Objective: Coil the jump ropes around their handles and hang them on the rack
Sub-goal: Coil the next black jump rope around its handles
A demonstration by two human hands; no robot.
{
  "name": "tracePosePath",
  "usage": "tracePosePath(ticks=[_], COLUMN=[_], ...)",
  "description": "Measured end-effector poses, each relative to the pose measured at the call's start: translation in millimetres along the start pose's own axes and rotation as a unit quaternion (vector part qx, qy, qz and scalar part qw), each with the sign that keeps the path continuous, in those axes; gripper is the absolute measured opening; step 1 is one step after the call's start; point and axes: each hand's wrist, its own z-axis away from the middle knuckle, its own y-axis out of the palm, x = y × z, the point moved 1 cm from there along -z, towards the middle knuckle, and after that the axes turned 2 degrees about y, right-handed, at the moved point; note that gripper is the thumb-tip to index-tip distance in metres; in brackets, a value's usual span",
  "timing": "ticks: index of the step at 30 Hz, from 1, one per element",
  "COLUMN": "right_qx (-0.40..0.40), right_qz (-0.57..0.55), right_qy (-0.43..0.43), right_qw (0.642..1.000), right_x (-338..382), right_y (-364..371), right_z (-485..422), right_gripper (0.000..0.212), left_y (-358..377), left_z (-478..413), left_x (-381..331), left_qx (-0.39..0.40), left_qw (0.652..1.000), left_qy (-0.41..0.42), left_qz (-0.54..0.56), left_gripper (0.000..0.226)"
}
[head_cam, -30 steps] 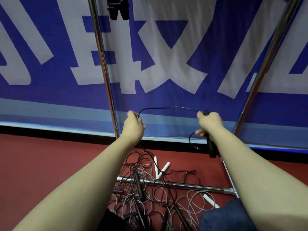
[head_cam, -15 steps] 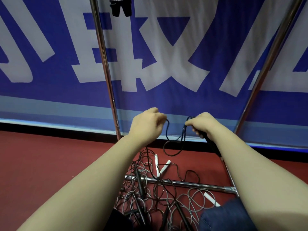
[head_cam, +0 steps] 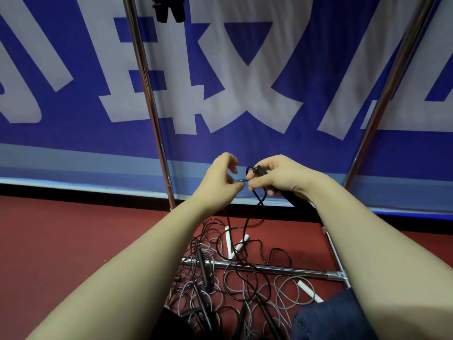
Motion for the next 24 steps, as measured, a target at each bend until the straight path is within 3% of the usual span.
tracePosePath(ticks=[3,6,9,11,13,16,18,20,22,24], right_qx=[-0.048,-0.116,-0.170,-0.193,-0.200,-0.205,-0.219,-0.234,-0.247,-0.245], right_qz=[-0.040,-0.171,-0.364,-0.499,-0.602,-0.657,-0.664,-0.634,-0.554,-0.436], right_qy=[-0.038,-0.079,-0.117,-0.133,-0.137,-0.126,-0.102,-0.056,0.024,0.116], right_qw=[0.997,0.975,0.908,0.834,0.761,0.714,0.708,0.735,0.794,0.858], right_x=[2.9,9.2,16.4,17.9,12.5,-0.9,-11.3,-21.9,-33.2,-44.9], right_y=[-2.7,-5.9,-19.4,-30.8,-38.8,-41.2,-41.1,-42.4,-42.2,-37.8], right_z=[0.6,-1.6,-2.6,-1.1,-0.7,-3.7,-7.8,-12.3,-17.5,-21.1], right_gripper=[0.007,0.005,0.010,0.012,0.011,0.010,0.012,0.016,0.019,0.021], left_y=[6.3,16.5,24.0,24.9,26.2,27.6,23.3,12.6,-2.6,-17.1], left_z=[-1.9,0.9,9.6,14.4,19.1,25.0,23.9,16.1,3.7,-7.7], left_x=[8.0,17.7,30.2,39.2,45.5,43.0,37.1,31.6,30.1,27.9], left_qx=[0.054,0.118,0.191,0.269,0.381,0.495,0.522,0.470,0.300,0.090], left_qw=[0.996,0.987,0.969,0.946,0.905,0.842,0.824,0.850,0.915,0.957], left_qy=[-0.074,-0.103,-0.118,-0.141,-0.175,-0.215,-0.219,-0.230,-0.245,-0.239], left_qz=[0.017,0.041,0.105,0.115,0.077,0.020,0.018,0.065,0.107,0.134], left_gripper=[0.017,0.008,0.009,0.006,0.021,0.022,0.022,0.029,0.031,0.033])
